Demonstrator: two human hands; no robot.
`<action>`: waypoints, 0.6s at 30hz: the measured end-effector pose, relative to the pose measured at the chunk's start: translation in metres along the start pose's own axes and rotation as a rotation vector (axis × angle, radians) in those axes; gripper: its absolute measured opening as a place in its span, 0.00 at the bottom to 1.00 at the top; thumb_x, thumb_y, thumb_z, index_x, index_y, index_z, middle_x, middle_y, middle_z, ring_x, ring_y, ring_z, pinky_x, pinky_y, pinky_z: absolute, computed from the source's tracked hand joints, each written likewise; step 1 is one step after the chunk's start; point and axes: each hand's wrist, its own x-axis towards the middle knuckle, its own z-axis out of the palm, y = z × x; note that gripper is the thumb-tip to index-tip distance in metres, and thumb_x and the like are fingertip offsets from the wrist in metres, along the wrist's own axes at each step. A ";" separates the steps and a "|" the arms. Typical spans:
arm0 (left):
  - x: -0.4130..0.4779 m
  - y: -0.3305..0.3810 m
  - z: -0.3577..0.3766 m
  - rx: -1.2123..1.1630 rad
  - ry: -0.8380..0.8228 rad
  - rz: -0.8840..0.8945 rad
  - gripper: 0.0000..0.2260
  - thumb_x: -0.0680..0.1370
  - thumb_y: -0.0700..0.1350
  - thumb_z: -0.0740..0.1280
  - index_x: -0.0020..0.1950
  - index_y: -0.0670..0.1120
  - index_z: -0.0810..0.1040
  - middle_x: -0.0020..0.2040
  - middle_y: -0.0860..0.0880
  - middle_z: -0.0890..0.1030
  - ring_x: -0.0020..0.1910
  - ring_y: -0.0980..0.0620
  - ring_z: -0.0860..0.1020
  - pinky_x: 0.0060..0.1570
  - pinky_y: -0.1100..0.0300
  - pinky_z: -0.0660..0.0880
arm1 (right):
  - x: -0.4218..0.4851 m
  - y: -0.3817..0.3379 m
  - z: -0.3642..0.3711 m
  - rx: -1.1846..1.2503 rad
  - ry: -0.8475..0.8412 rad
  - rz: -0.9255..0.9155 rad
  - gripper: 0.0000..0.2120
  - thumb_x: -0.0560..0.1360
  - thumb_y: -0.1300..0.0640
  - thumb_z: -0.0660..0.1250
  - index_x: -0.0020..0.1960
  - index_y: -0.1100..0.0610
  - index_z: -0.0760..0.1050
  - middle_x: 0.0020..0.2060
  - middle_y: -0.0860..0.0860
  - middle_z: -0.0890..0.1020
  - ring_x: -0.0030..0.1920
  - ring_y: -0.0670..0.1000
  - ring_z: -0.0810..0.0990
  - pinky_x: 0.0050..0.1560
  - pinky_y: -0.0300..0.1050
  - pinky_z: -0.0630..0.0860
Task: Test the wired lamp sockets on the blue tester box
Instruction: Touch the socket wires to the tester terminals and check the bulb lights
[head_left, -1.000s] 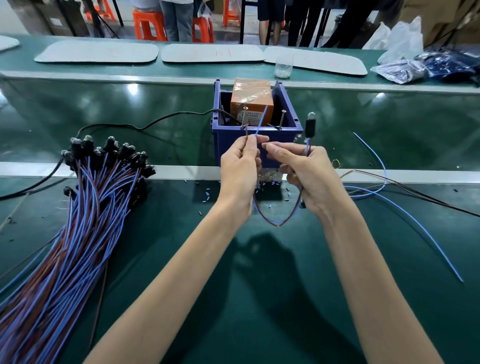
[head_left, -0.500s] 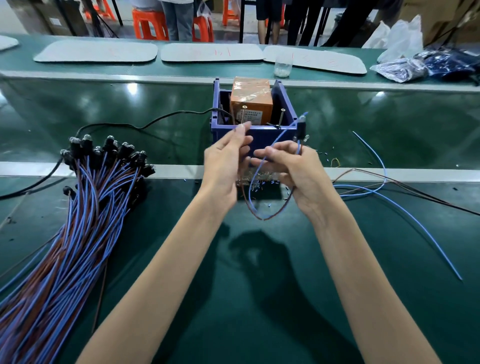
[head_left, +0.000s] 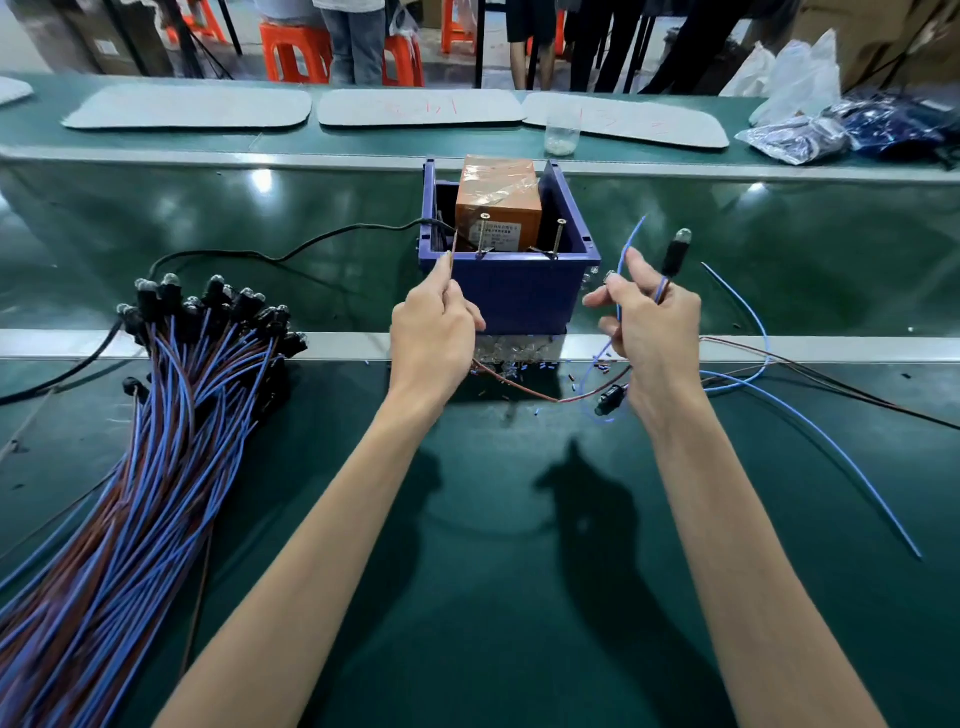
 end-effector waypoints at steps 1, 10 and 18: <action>-0.001 0.000 0.000 0.016 -0.004 0.021 0.19 0.83 0.40 0.53 0.74 0.48 0.67 0.24 0.59 0.76 0.26 0.63 0.71 0.30 0.75 0.66 | 0.002 0.001 -0.001 -0.019 0.007 0.001 0.17 0.78 0.65 0.62 0.66 0.59 0.74 0.25 0.44 0.78 0.23 0.41 0.65 0.24 0.29 0.62; -0.004 0.003 -0.003 0.015 0.099 0.106 0.06 0.82 0.44 0.60 0.55 0.48 0.75 0.32 0.56 0.82 0.20 0.59 0.67 0.31 0.57 0.69 | 0.007 0.011 -0.005 -0.189 -0.096 -0.002 0.14 0.78 0.62 0.60 0.59 0.55 0.80 0.29 0.48 0.64 0.25 0.44 0.59 0.25 0.31 0.60; -0.005 0.001 -0.003 0.026 0.075 0.081 0.03 0.81 0.42 0.59 0.49 0.49 0.70 0.30 0.57 0.82 0.19 0.58 0.65 0.27 0.60 0.66 | 0.006 0.012 -0.003 -0.178 -0.175 0.016 0.13 0.79 0.63 0.60 0.60 0.57 0.79 0.25 0.44 0.62 0.23 0.42 0.58 0.23 0.29 0.59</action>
